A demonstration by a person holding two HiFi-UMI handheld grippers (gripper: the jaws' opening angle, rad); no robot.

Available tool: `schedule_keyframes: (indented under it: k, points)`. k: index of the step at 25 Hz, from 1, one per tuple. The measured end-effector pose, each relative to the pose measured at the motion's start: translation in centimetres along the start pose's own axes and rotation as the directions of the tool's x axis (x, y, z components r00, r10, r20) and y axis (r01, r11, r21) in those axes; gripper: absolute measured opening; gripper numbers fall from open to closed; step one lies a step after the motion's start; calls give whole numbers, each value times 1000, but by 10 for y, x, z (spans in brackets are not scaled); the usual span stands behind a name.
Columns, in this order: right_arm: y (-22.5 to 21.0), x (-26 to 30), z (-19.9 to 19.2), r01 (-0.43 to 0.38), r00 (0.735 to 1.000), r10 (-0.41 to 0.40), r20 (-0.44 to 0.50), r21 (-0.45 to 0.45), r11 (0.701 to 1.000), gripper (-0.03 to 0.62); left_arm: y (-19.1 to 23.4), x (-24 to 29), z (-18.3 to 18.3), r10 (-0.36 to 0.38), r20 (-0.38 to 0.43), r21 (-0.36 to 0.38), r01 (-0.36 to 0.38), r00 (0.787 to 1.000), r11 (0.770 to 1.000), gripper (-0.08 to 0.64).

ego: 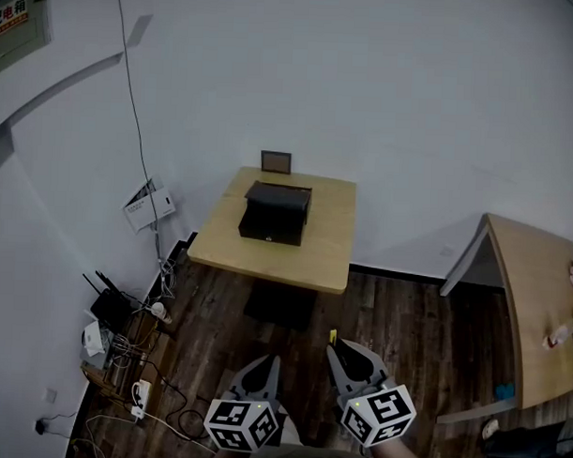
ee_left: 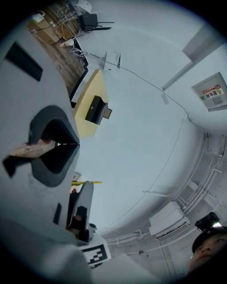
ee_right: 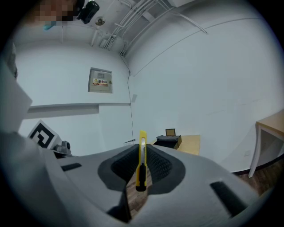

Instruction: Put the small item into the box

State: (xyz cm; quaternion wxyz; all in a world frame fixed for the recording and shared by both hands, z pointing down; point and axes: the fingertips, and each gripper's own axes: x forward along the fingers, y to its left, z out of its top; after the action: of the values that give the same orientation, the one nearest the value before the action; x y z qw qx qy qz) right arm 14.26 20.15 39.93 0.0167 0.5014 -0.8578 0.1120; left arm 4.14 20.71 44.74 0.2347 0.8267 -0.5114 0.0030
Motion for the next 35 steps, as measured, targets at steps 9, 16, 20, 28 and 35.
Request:
schedule_keyframes:
  k: [9, 16, 20, 28, 35]
  points:
    - [-19, 90, 20, 6, 1000, -6, -1, -6, 1000, 41, 60, 60, 35, 9, -13, -24, -9, 1000, 1000, 3]
    - [-33, 155, 38, 25, 1000, -25, -12, -5, 1000, 41, 97, 107, 74, -11, -31, -27, 10, 999, 1000, 3]
    - [-37, 191, 46, 35, 999, -35, -16, -12, 999, 41, 119, 131, 94, -25, -34, -29, 24, 999, 999, 3]
    - [-41, 257, 56, 58, 998, -59, -18, -25, 998, 41, 167, 171, 124, -48, -39, -34, 46, 998, 998, 3]
    - [-45, 309, 58, 70, 997, -70, -23, -22, 997, 41, 204, 201, 139, -65, -53, -32, 63, 996, 997, 3]
